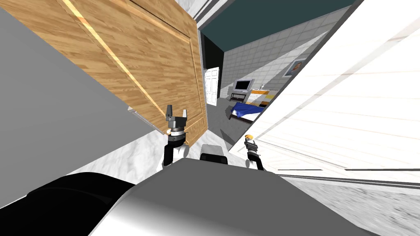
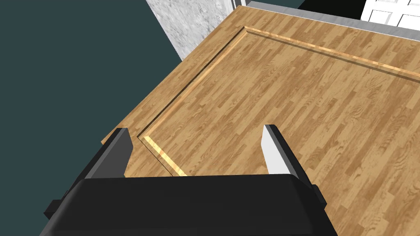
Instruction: Pull the door open
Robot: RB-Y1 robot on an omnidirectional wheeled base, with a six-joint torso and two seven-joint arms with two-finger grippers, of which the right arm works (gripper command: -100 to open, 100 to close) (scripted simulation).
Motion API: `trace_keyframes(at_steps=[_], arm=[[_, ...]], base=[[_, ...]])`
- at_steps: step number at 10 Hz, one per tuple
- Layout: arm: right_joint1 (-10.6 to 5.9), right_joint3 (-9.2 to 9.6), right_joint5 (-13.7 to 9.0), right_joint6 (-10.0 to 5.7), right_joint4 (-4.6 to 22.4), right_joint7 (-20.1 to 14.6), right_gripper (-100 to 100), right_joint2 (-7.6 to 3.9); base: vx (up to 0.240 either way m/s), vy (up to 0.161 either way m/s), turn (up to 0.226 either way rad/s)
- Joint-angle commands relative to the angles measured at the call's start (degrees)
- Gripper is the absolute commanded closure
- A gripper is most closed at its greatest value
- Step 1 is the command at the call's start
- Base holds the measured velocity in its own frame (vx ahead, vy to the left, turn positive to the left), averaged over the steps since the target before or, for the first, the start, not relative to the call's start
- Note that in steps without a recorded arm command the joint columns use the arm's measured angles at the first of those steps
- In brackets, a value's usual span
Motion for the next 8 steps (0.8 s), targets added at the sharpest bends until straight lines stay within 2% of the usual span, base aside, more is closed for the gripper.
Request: trace_keyframes(at_steps=[1,4,5,6,8], arm=[[0.49,1.38,0.57,-0.64,-0.25,-1.66,100,-0.76],[1.61,4.00,1.65,-1.41,-0.95,-4.68,100,-2.62],[1.85,4.56,1.88,-1.57,-1.10,-5.33,100,-3.02],[1.62,4.20,1.72,-1.44,-0.69,-4.83,100,-2.64],[2.75,6.05,2.46,-2.58,-1.12,-6.63,100,-3.91]], base=[[-0.223,-0.032,0.101],[-0.230,-0.037,0.127],[-0.247,-0.065,0.123],[-0.112,-0.020,0.037],[-0.193,-0.019,0.123]])
